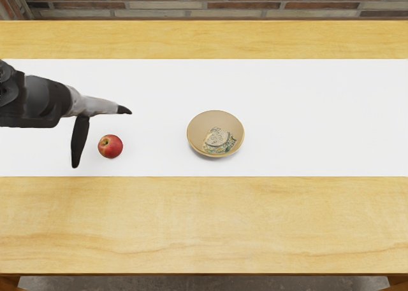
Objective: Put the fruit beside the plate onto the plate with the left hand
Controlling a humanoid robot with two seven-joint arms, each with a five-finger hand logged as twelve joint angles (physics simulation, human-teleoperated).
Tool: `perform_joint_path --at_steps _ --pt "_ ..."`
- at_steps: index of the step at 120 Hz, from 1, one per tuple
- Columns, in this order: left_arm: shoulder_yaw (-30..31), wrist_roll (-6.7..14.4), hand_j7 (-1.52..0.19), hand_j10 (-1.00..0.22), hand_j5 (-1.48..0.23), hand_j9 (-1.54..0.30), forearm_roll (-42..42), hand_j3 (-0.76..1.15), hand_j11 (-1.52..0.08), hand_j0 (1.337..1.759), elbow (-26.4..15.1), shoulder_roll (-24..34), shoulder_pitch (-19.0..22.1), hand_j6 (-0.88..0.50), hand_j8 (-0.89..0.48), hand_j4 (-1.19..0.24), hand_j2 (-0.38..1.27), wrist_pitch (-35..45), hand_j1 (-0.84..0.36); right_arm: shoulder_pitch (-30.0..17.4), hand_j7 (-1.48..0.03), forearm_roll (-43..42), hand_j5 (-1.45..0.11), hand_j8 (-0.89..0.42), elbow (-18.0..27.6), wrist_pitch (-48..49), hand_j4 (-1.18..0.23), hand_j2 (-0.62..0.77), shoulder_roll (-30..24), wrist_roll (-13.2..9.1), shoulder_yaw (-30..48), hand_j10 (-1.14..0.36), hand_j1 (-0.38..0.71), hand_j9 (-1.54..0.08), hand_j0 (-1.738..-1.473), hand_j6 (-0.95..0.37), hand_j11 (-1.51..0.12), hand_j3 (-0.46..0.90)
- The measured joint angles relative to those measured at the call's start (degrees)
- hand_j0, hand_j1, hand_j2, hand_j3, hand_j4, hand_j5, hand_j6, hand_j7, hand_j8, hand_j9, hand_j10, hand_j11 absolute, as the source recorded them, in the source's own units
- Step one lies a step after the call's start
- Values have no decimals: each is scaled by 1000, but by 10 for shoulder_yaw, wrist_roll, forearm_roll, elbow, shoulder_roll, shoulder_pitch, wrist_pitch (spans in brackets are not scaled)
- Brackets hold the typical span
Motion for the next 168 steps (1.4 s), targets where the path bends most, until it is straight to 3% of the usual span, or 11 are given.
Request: perform_joint_path --at_steps 36,51,64,105,168 --pt "9 0 0 -3 -1 0 64 0 0 1658 -15 -23 26 -5 -4 -3 1 55 349 0 -17 0 -17 -13 0 0 -13 -3 0 0 0 -13 -333 -17 -1658 -13 -17 0" --pt "28 0 0 -3 -1 0 86 0 0 1658 -15 -27 32 -5 -4 -3 1 70 349 0 -17 0 -17 -13 0 0 -13 -3 0 0 0 -13 -333 -17 -1658 -13 -17 0" --pt "41 0 0 -3 -1 0 133 0 0 1658 -14 -31 66 -5 -5 -4 1 113 349 0 -17 0 -17 -13 0 0 -13 -3 0 0 0 -13 -333 -17 -1658 -13 -17 0" --pt "48 0 -11 -12 -12 -11 195 0 -11 1658 -6 -51 88 -14 -13 -12 4 179 340 0 -17 0 -17 -13 0 0 -13 -3 0 0 0 -13 -333 -17 -1658 -13 -17 0" --pt "49 0 -287 -225 -288 -287 201 0 -287 1658 -3 -50 108 -227 -226 -225 47 187 86 0 -17 0 -17 -13 0 0 -13 -3 0 0 0 -13 -333 -17 -1658 -13 -17 0"
